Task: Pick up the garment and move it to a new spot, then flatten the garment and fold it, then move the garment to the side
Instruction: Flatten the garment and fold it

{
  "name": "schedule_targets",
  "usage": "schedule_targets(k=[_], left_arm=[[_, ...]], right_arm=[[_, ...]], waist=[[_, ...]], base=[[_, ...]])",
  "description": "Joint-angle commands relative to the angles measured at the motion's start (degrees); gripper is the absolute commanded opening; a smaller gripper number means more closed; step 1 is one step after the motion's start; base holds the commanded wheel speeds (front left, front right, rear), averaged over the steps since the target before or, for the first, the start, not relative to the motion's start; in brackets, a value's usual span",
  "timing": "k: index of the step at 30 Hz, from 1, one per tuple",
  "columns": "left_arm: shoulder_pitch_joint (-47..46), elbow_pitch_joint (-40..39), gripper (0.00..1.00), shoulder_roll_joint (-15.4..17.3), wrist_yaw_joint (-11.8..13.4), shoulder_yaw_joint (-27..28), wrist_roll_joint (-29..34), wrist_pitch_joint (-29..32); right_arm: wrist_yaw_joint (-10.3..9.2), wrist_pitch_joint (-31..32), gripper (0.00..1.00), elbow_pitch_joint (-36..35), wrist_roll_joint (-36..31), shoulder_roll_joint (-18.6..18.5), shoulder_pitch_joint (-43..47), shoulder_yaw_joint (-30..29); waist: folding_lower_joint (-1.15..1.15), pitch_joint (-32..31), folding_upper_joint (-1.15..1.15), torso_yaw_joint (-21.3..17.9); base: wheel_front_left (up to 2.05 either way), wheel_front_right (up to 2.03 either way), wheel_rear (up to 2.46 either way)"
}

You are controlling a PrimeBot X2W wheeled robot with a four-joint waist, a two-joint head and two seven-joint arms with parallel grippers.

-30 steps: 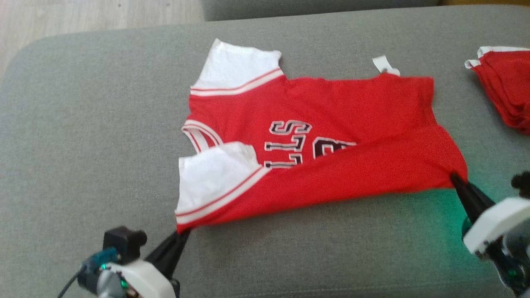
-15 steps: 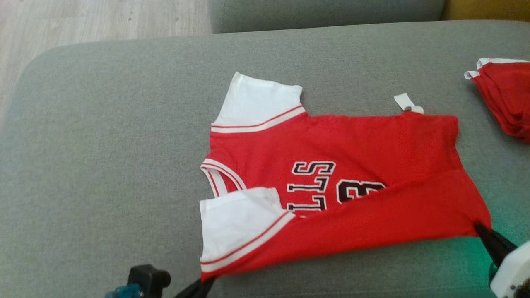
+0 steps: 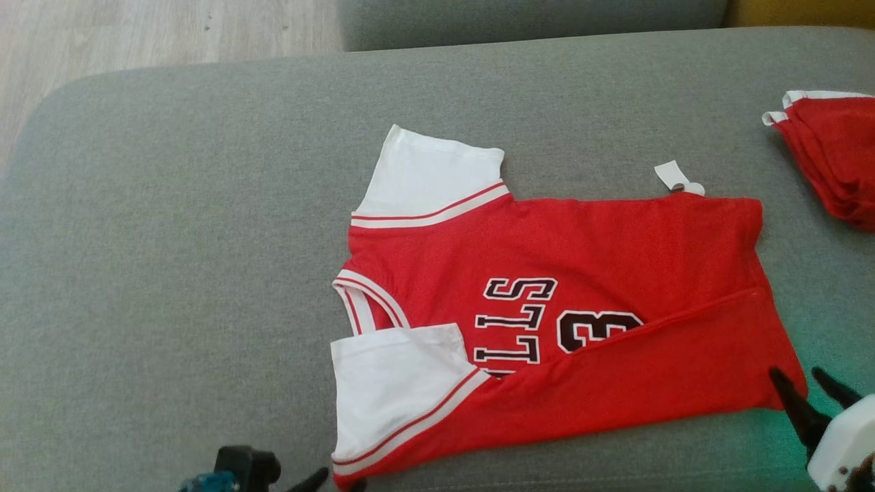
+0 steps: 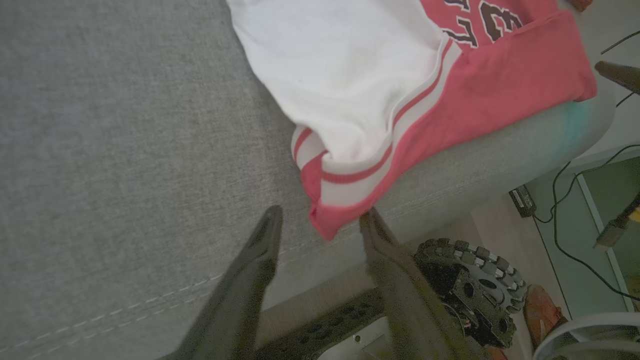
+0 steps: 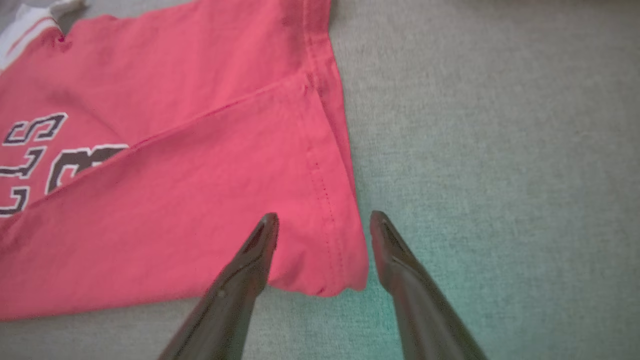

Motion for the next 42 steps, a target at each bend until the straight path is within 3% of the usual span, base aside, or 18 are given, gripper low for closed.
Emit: schedule_targets(k=[1, 10, 14, 20, 27, 35, 42], left_arm=[[-2.4, -1.6, 1.0, 1.2, 0.0, 2.4, 0.1, -0.8], [-12.1, -12.6, 1.0, 5.8, -0.5, 9.8, 0.4, -0.8], [-25.2, -13.5, 1.0, 5.8, -1.8, 12.5, 1.5, 4.9], [-45.6, 0.1, 1.0, -0.5, -8.0, 11.0, 1.9, 13.9], [-60.8, 19.5, 1.0, -6.1, -12.2, 8.6, 1.8, 22.5], [-68.2, 34.1, 1.0, -8.0, -15.3, 4.7, 6.2, 22.1], [-70.2, 41.8, 1.0, -9.3, -16.3, 2.9, 6.6, 20.7]], right_arm=[[0.37, -0.6, 1.0, -2.8, -0.3, -1.7, 0.0, -0.7], [0.37, -2.3, 1.0, -7.0, -2.3, 0.1, -1.2, -4.6], [0.37, -2.8, 1.0, -8.1, -3.1, 1.0, -3.2, -4.8], [0.37, -3.1, 1.0, -9.1, -3.5, 1.2, -7.6, -3.3], [0.37, -3.9, 1.0, -9.2, -2.9, 1.2, -12.5, -0.8], [0.37, -5.9, 1.0, -7.5, -1.9, 0.8, -14.7, 0.4], [0.37, -6.8, 1.0, -6.5, -1.4, 0.4, -15.9, 1.1]], waist=[[0.0, 0.0, 0.0, -0.2], [0.0, 2.8, 0.0, -0.8], [0.0, 6.1, 0.0, -1.1], [0.0, 11.7, 0.0, -3.4], [0.0, 17.0, 0.0, -7.5], [0.0, 20.5, 0.0, -9.8], [0.0, 21.6, 0.0, -10.5]], base=[[0.0, 0.0, 0.0], [0.0, 0.0, 0.0], [0.0, 0.0, 0.0], [0.0, 0.0, 0.0], [0.0, 0.0, 0.0], [0.0, 0.0, 0.0], [0.0, 0.0, 0.0]])
